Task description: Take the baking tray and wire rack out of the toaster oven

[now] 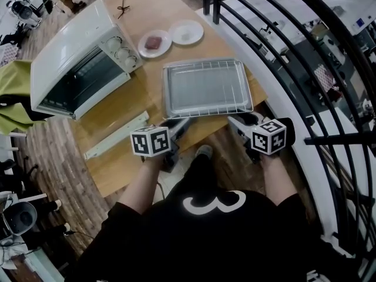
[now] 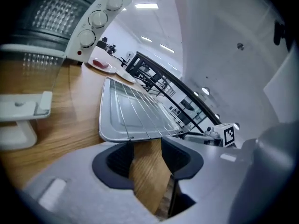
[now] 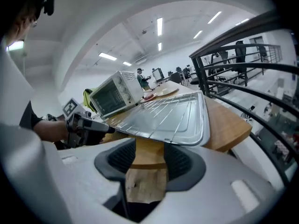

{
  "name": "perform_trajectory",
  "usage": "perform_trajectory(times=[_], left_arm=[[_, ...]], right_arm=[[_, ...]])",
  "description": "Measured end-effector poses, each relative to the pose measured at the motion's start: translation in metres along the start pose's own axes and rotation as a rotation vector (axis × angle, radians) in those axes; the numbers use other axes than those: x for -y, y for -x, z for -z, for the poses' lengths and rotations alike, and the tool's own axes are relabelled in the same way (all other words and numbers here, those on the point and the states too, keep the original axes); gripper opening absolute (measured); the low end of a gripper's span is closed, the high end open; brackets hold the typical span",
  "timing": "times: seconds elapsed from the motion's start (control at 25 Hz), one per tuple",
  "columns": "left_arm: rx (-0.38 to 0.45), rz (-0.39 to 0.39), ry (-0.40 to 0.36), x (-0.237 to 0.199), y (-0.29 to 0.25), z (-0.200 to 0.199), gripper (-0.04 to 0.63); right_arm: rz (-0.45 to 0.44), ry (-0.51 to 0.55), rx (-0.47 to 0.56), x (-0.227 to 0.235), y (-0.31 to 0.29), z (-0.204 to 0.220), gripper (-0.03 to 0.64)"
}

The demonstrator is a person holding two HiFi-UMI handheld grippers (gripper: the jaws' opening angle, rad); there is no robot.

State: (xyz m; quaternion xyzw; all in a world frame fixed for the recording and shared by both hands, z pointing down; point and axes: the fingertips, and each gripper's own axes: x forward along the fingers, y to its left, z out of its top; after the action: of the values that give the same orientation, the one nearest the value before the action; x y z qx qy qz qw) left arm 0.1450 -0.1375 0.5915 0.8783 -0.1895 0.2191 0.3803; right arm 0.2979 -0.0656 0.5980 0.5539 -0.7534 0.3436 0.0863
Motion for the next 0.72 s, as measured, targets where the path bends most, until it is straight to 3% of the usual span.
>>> perform_trajectory(times=[0.16,0.36,0.52,0.72], left_arm=[[-0.056,-0.045,-0.059,0.001,0.0,0.009,0.175],[-0.149,-0.102,-0.065,-0.011,-0.002,0.024,0.174],[-0.162,-0.125,-0.071,-0.015,-0.002,0.025,0.172],[-0.216,-0.134,-0.122,-0.01,0.004,0.034,0.176]], right_arm=[[0.019,-0.01,-0.002,0.003,0.003,0.006,0.192],[0.03,-0.029,-0.022,0.008,-0.001,0.014,0.192],[0.029,-0.046,-0.005,0.011,-0.001,0.015,0.192],[0.05,-0.036,-0.055,0.009,0.008,0.021,0.192]])
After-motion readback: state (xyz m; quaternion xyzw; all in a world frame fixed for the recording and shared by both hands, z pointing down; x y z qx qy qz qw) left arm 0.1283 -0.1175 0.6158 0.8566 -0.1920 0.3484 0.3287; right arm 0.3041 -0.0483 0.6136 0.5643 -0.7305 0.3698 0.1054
